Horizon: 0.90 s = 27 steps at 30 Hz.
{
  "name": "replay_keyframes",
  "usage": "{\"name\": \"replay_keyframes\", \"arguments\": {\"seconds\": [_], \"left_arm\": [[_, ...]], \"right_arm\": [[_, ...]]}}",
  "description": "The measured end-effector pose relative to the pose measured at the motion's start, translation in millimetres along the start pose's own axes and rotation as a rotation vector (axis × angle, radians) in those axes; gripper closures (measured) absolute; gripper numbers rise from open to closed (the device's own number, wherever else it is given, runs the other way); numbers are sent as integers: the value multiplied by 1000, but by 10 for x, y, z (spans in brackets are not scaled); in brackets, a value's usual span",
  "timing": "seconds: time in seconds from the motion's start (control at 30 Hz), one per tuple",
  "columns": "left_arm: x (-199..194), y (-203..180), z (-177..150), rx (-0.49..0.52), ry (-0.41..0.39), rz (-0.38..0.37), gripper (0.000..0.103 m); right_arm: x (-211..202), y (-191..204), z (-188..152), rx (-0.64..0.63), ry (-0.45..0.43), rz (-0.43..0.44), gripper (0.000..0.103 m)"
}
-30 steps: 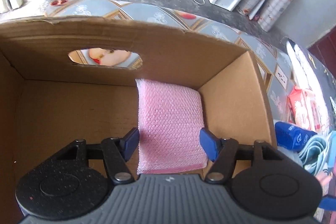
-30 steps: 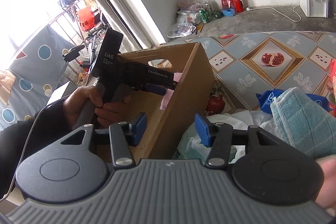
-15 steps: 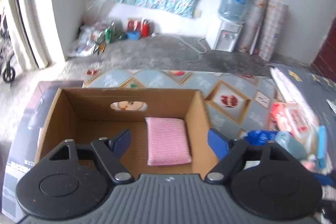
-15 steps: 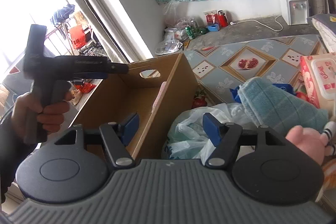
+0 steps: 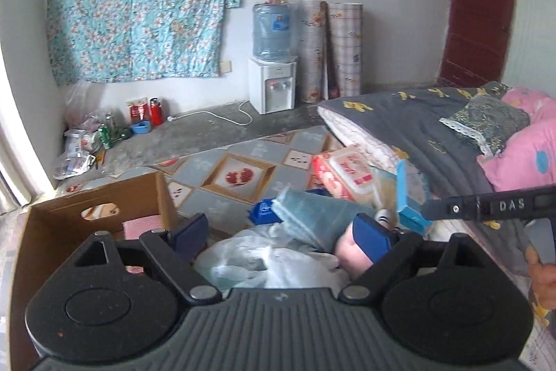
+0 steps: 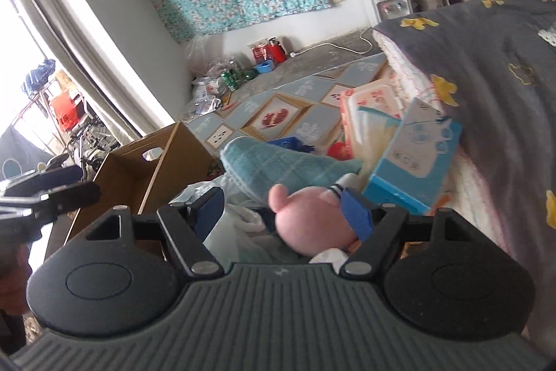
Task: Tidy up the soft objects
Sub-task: 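Move the left tool to the blue bandage box and grasp it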
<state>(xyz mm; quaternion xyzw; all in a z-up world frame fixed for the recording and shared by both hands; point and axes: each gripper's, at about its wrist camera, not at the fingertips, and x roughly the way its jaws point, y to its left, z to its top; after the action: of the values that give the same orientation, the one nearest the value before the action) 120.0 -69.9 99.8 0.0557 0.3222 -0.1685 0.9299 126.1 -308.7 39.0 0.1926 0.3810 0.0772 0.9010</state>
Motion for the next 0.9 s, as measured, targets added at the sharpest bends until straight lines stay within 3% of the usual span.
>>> {"name": "replay_keyframes", "arguments": {"seconds": [0.17, 0.33, 0.7, 0.9], "left_arm": [[344, -535, -66, 45, -25, -57, 12], [767, -944, -67, 116, -41, -88, 16], [1715, -1383, 17, 126, 102, -188, 57], [2096, -1529, 28, 138, 171, -197, 65]], "right_arm": [[-133, -615, 181, 108, -5, -41, 28], [23, -1166, 268, 235, 7, -41, 28], [922, -1786, 333, 392, 96, -7, 40], [1274, -1893, 388, 424, 130, 1, 41]]}}
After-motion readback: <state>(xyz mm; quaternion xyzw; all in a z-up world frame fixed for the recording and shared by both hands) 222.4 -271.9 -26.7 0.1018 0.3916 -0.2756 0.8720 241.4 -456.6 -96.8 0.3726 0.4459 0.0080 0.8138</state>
